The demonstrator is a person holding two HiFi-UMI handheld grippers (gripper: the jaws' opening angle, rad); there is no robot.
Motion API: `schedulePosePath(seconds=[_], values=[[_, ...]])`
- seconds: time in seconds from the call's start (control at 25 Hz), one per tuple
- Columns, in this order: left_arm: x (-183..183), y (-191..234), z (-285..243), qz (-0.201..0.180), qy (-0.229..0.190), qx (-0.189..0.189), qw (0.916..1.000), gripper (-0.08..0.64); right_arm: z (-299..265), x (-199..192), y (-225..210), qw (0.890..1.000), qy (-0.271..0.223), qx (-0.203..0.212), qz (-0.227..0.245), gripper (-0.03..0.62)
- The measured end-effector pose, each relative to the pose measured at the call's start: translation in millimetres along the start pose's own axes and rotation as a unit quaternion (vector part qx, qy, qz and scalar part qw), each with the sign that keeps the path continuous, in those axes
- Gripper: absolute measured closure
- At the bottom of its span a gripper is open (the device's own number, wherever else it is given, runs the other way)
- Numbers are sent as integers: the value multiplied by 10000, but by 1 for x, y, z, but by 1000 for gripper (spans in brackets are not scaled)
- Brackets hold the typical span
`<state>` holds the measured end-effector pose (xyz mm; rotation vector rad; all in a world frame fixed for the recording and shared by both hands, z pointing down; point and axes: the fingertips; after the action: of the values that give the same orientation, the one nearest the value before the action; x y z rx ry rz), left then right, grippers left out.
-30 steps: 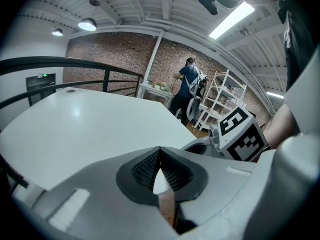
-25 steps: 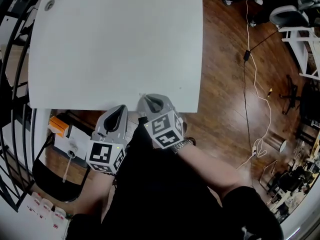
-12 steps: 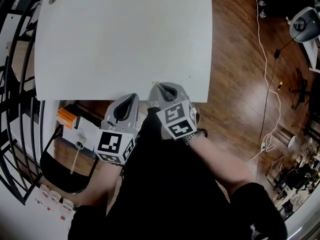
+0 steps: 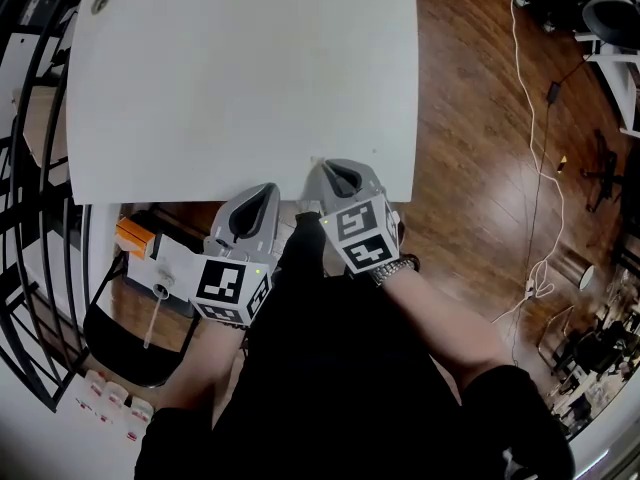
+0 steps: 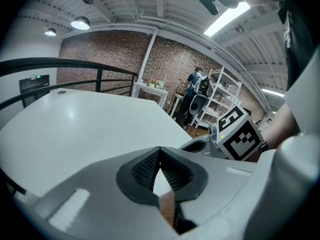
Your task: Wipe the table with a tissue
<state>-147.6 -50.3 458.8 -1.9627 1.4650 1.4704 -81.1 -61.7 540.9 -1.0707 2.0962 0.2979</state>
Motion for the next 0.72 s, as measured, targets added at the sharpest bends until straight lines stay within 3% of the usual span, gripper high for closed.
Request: schedulePosePath(seconds=[0.72], values=[[7,-17,-22,-77,50,-126,9999,543,15,-6,-41,9995,-14,-269,-175,583]])
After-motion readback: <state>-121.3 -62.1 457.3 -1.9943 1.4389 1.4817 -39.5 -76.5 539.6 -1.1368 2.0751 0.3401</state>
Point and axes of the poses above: the fingertips, and each gripper's own axes: z backward along the fingers, y to its left, x out of its top, and after that the axes turned 8 degrees about -y, right-handed
